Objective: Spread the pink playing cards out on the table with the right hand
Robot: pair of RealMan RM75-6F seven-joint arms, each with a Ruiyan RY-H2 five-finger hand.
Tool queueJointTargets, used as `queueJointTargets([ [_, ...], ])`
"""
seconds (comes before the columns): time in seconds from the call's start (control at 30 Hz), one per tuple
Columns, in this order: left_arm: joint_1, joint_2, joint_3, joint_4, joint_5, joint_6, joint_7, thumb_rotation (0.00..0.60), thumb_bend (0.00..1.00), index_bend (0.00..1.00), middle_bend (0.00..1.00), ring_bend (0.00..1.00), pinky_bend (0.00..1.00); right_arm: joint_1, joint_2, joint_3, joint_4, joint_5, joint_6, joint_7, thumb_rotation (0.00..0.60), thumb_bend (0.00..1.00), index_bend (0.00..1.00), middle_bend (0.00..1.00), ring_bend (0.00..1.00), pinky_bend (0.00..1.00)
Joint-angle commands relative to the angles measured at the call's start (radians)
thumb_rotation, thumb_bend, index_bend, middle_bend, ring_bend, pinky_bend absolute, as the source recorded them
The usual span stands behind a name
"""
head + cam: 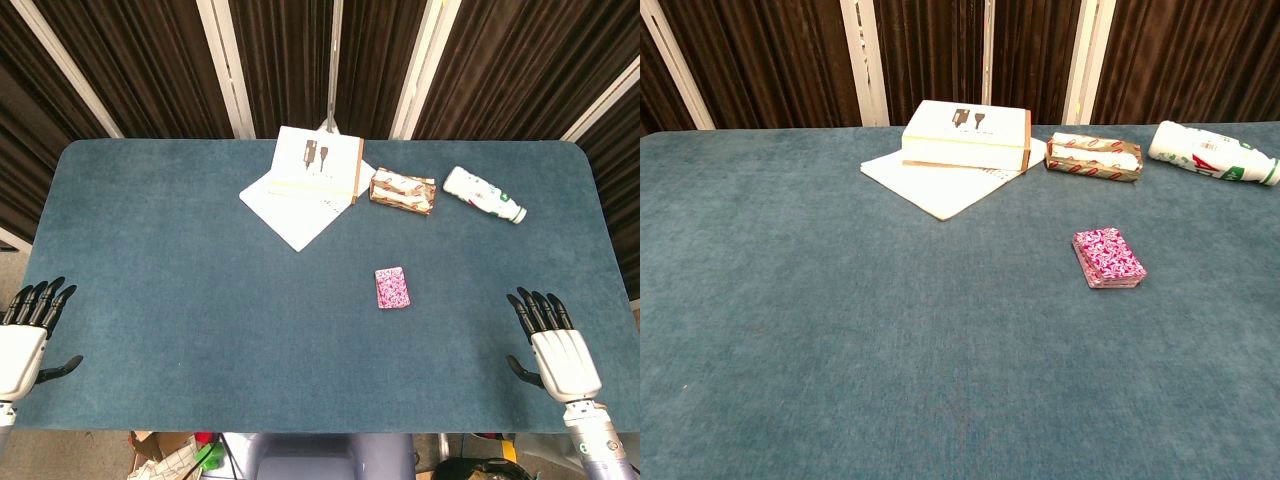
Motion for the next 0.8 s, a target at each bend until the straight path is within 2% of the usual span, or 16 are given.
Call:
queueJointTargets([
  [0.03, 0.001, 0.002, 0.001, -0.005, -0.003, -0.003, 0.003, 0.6, 0.0, 0.0, 0.0, 0.0, 0.0, -0.001, -0.003, 0.003, 0.0, 0.0, 0.006, 0.003, 0.6, 0.3, 0.0, 0.0, 0.0, 0.0],
  [0.3, 0.005, 0.006, 0.0, -0.013, -0.003, 0.001, 0.005, 0.6, 0.0, 0.0, 0.0, 0.0, 0.0, -0.001, -0.002, 0.005, -0.006, -0.004, 0.012, 0.022, 0.6, 0.29, 0.0, 0.0, 0.0, 0.0],
  [0.53, 0.006, 0.006, -0.003, -0.013, -0.003, 0.003, -0.013, 0.6, 0.0, 0.0, 0.0, 0.0, 0.0, 0.006, -0.001, 0.012, -0.028, -0.016, 0.017, 0.004, 0.6, 0.15, 0.0, 0.0, 0.0, 0.0],
  [0.63, 0.005, 0.009, -0.003, -0.014, -0.005, -0.002, -0.023, 0.6, 0.0, 0.0, 0.0, 0.0, 0.0, 0.022, 0.0, 0.03, -0.055, -0.001, 0.002, -0.013, 0.6, 0.11, 0.0, 0.0, 0.0, 0.0],
  [0.8, 0.005, 0.015, -0.005, -0.019, -0.004, -0.002, -0.04, 0.6, 0.0, 0.0, 0.0, 0.0, 0.0, 0.069, 0.003, 0.079, -0.095, 0.06, -0.055, -0.058, 0.6, 0.1, 0.0, 0.0, 0.0, 0.0],
])
